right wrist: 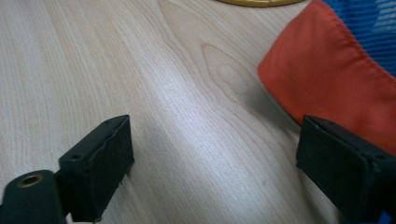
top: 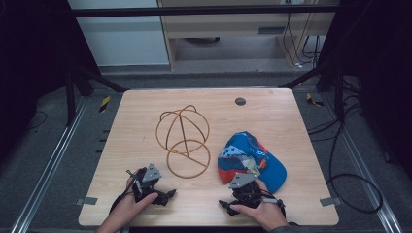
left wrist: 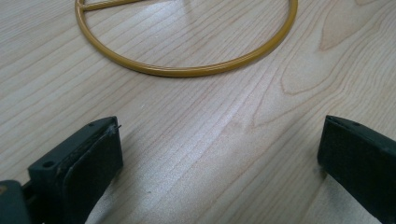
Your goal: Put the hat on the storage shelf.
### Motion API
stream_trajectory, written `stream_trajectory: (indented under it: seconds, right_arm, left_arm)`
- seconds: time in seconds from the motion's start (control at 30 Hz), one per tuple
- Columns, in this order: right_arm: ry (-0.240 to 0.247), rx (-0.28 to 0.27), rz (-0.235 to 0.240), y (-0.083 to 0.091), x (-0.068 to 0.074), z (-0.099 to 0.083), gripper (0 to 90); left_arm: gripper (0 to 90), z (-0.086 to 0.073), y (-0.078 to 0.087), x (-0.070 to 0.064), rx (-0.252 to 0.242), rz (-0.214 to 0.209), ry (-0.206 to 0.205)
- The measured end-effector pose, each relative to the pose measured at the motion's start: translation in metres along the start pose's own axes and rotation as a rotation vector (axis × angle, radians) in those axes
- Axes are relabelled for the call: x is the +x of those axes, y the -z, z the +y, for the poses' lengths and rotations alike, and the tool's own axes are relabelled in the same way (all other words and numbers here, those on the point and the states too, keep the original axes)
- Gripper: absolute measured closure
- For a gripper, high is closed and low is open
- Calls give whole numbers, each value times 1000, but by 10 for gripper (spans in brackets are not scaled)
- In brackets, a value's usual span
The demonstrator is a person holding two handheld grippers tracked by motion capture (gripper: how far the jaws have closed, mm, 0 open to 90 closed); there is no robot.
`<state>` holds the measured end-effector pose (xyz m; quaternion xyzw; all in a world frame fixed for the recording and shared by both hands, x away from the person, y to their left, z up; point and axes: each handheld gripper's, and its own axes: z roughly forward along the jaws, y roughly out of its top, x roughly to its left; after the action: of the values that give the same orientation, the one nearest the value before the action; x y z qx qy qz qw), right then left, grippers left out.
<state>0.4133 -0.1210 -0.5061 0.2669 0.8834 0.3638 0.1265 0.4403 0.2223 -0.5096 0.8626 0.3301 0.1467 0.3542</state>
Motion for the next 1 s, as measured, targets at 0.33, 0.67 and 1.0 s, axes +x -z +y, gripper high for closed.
stream_trajectory:
  seconds: [0.33, 0.67, 1.0]
  right_arm:
    - [-11, -51, -112, 57, -17, 16, 122]
    - [-99, 13, -181, 87, -51, 34, 118]
    - [-194, 79, -167, 94, -84, 34, 121]
  left_arm:
    - [0, 0, 0, 0, -1, 1, 1]
    - [0, 0, 0, 0, 0, 2, 1]
    - [0, -1, 1, -1, 0, 9, 10]
